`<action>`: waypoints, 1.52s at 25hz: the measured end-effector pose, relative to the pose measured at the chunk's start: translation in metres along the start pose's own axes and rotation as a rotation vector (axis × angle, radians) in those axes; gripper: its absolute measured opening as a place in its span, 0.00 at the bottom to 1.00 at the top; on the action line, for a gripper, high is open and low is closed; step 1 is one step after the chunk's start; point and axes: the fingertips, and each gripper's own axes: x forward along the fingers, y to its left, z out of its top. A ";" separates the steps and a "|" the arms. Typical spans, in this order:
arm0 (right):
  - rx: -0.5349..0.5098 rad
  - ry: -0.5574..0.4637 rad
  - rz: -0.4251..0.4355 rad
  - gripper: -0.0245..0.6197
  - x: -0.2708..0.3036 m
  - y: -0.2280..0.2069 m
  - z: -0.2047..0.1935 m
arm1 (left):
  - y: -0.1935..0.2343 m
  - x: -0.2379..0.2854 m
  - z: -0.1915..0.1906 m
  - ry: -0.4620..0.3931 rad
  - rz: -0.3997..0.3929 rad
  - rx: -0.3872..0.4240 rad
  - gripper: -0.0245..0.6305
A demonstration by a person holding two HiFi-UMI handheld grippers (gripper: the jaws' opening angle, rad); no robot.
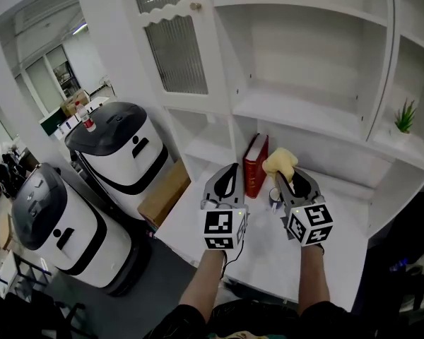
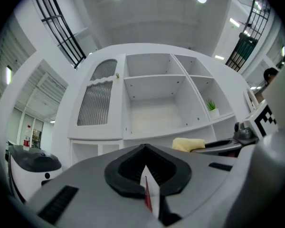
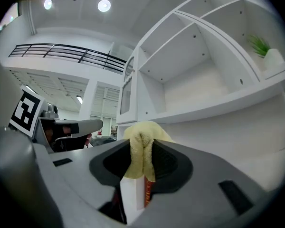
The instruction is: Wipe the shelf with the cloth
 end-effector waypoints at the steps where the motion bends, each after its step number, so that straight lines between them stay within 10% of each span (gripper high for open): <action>1: -0.006 -0.012 0.011 0.22 0.006 0.001 0.007 | 0.002 0.005 0.006 -0.006 -0.003 0.017 0.03; 38: -0.281 -0.216 0.092 0.22 0.177 -0.021 0.218 | 0.056 0.105 0.160 -0.208 -0.006 0.220 0.04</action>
